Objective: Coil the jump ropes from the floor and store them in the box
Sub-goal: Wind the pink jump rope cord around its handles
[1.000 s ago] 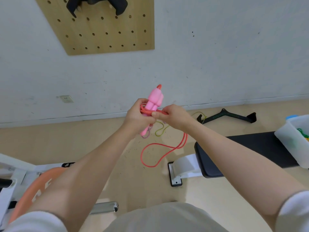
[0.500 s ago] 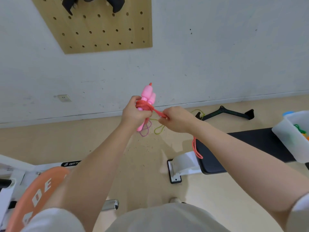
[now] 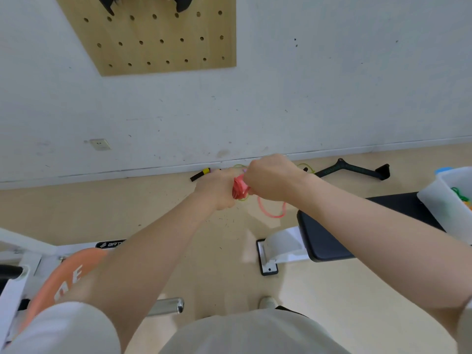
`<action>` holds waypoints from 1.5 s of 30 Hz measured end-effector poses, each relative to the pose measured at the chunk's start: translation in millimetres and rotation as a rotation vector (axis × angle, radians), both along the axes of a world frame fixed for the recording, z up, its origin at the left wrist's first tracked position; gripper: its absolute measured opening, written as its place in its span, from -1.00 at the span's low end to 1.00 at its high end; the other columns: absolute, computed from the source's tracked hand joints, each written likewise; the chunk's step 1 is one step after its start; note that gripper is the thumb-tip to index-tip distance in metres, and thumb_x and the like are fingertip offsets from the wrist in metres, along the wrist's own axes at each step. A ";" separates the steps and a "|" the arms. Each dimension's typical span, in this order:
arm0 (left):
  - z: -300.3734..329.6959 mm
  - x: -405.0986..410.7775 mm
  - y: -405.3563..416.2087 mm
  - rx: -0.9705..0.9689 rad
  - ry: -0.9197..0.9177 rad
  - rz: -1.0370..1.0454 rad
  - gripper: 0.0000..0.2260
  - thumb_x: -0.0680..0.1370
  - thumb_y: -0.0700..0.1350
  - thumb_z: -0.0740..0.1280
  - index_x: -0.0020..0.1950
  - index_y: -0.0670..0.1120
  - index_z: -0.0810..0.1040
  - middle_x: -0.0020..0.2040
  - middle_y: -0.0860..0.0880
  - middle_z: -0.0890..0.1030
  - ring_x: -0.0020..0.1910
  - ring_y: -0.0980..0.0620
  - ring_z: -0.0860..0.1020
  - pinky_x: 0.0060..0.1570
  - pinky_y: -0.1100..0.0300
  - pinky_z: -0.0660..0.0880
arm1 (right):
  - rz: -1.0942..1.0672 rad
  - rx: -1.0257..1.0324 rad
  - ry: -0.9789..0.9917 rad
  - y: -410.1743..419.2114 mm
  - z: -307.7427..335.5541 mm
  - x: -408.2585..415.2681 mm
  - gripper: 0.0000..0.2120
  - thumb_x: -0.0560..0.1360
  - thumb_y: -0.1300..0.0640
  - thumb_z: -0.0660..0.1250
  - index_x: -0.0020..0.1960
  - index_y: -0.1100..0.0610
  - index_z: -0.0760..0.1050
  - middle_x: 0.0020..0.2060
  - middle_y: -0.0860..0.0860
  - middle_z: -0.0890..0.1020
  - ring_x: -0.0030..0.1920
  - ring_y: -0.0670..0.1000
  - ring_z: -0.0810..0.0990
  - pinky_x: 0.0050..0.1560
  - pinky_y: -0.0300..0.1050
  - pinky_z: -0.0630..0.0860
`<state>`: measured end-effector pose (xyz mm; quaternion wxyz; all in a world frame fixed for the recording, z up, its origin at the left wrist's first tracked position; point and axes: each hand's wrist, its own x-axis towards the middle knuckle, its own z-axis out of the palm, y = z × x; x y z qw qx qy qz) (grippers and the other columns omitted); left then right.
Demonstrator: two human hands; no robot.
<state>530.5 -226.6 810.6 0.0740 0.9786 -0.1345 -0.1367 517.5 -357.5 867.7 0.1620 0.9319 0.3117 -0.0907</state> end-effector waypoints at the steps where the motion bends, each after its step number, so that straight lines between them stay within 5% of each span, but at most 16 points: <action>1: 3.3 -2.3 0.5 0.041 0.001 -0.061 -0.65 0.42 -0.22 0.30 0.19 -0.05 0.38 -0.10 0.00 0.48 -0.05 -0.08 0.50 -0.28 0.16 0.34 | 0.035 0.011 -0.006 1.2 5.7 1.9 -0.85 0.54 0.15 0.22 -0.21 0.11 0.37 -0.43 -0.04 0.30 -0.33 0.06 0.40 -0.48 -0.21 0.18; 6: 24.2 -9.5 7.3 0.097 -0.183 -0.343 -0.69 0.43 -0.19 0.27 0.17 -0.10 0.39 0.01 -0.04 0.57 0.00 -0.12 0.55 -0.19 0.18 0.25 | -0.052 0.405 0.273 -11.6 26.7 16.9 -0.82 0.40 0.00 0.41 -0.28 0.04 0.48 -0.45 -0.11 0.42 -0.42 -0.13 0.35 -0.38 -0.20 0.27; 10: 43.4 -16.7 21.6 -0.144 -0.144 -0.345 -0.25 0.38 -0.20 0.33 0.50 -0.03 0.06 0.00 0.13 0.57 -0.10 -0.09 0.50 -0.19 0.26 0.19 | -0.278 0.796 0.559 -32.0 20.9 30.0 -0.89 0.39 0.11 0.45 -0.26 0.09 0.54 -0.41 -0.09 0.50 -0.41 -0.21 0.41 -0.27 -0.30 0.33; 13: 50.0 -21.1 30.6 -0.346 -0.124 -0.329 -0.02 0.35 -0.17 0.39 0.50 0.12 -0.26 0.13 0.12 0.57 -0.05 -0.05 0.54 -0.14 0.23 0.33 | -0.373 1.134 0.825 -34.1 8.1 30.7 -0.89 0.47 0.25 0.35 -0.22 0.11 0.54 -0.35 -0.07 0.61 -0.32 -0.13 0.55 -0.19 -0.26 0.48; 16: 52.2 -22.7 43.3 -0.585 -0.095 -0.278 -0.06 0.33 -0.09 0.46 0.46 0.31 -0.11 -0.01 0.10 0.57 -0.10 0.02 0.53 -0.05 0.23 0.46 | -0.461 1.428 0.921 -22.3 -2.6 29.5 -0.92 0.47 0.22 0.29 -0.16 0.13 0.55 -0.27 0.02 0.65 -0.26 0.03 0.59 -0.21 -0.16 0.52; 18: 49.9 -22.4 50.3 -0.775 -0.058 -0.222 -0.17 0.30 -0.12 0.45 0.45 0.27 0.15 0.02 0.07 0.58 -0.08 0.05 0.56 -0.02 0.29 0.48 | -0.536 1.501 0.806 -8.6 -11.7 25.4 -0.85 0.53 0.31 0.20 -0.09 0.16 0.53 -0.21 0.16 0.65 -0.21 0.09 0.62 -0.17 -0.12 0.58; 20: 46.9 -21.8 54.9 -1.027 0.025 -0.071 -0.32 0.29 -0.24 0.44 0.35 0.14 0.37 0.01 0.07 0.60 -0.10 0.13 0.59 -0.06 0.31 0.51 | -0.559 1.450 0.547 10.6 -16.0 16.0 -0.77 0.56 0.36 0.13 -0.11 0.17 0.52 -0.27 0.29 0.57 -0.30 -0.06 0.58 -0.23 -0.25 0.52; 22: 47.0 -18.4 59.3 -1.109 0.030 0.109 -0.45 0.31 -0.31 0.43 0.24 0.04 0.47 -0.11 0.10 0.60 -0.23 0.22 0.56 -0.14 0.29 0.49 | -0.499 1.321 0.351 32.1 -19.9 8.4 -0.71 0.56 0.31 0.13 -0.28 0.05 0.40 -0.44 0.05 0.46 -0.47 -0.19 0.41 -0.37 -0.25 0.35; 26: 42.4 -7.1 76.7 -0.644 -0.136 0.257 -0.44 0.30 -0.16 0.42 0.29 0.04 0.44 -0.03 -0.01 0.63 -0.07 0.02 0.60 0.00 0.12 0.52 | -0.435 0.869 0.455 56.7 -36.3 7.3 -0.93 0.51 0.23 0.15 -0.11 0.08 0.35 -0.35 -0.04 0.52 -0.46 -0.04 0.51 -0.41 -0.19 0.42; 31: 23.6 3.9 104.1 -0.102 -0.132 0.239 -0.60 0.40 -0.15 0.32 0.23 -0.03 0.37 0.06 -0.11 0.53 0.04 -0.18 0.52 -0.12 0.09 0.42 | -0.314 0.507 0.344 70.0 -22.8 -0.4 -0.79 0.54 0.10 0.16 -0.11 0.23 0.45 -0.21 0.12 0.60 -0.38 -0.02 0.43 -0.43 -0.18 0.26; 35: 13.7 5.3 98.4 0.189 -0.086 0.089 -0.62 0.46 -0.20 0.26 0.26 -0.04 0.35 0.12 -0.08 0.50 0.11 -0.13 0.53 -0.12 0.14 0.36 | -0.161 0.298 0.226 84.3 -26.0 0.9 -0.78 0.56 0.09 0.13 -0.22 0.13 0.41 -0.25 0.05 0.53 -0.21 0.14 0.53 -0.26 -0.07 0.49; 38: 14.0 0.7 87.0 0.259 -0.167 -0.118 -0.68 0.49 -0.21 0.22 0.24 -0.02 0.40 0.11 -0.02 0.52 0.12 -0.07 0.54 -0.04 0.17 0.35 | -0.063 0.229 0.170 85.2 -10.9 7.3 -0.83 0.53 0.02 0.20 -0.15 0.10 0.45 -0.35 -0.03 0.49 -0.28 0.08 0.52 -0.44 -0.19 0.30; 41: 16.1 -4.5 85.5 0.213 -0.130 -0.334 -0.77 0.45 -0.26 0.22 0.01 0.02 0.46 -0.10 0.11 0.48 0.04 -0.02 0.52 0.01 0.15 0.36 | 0.110 0.169 0.011 73.1 9.4 14.8 -0.65 0.46 -0.22 0.26 -0.13 0.08 0.50 -0.34 -0.02 0.46 -0.29 0.06 0.44 -0.45 -0.23 0.17; 45: 32.8 2.4 86.3 0.140 -0.213 -0.520 -0.69 0.45 -0.21 0.22 0.17 0.00 0.40 0.01 0.05 0.50 -0.01 -0.04 0.51 -0.06 0.17 0.27 | 0.101 0.433 -0.003 58.0 13.8 21.3 -0.63 0.40 -0.26 0.30 -0.24 0.05 0.43 -0.43 -0.07 0.40 -0.34 -0.01 0.38 -0.42 -0.20 0.19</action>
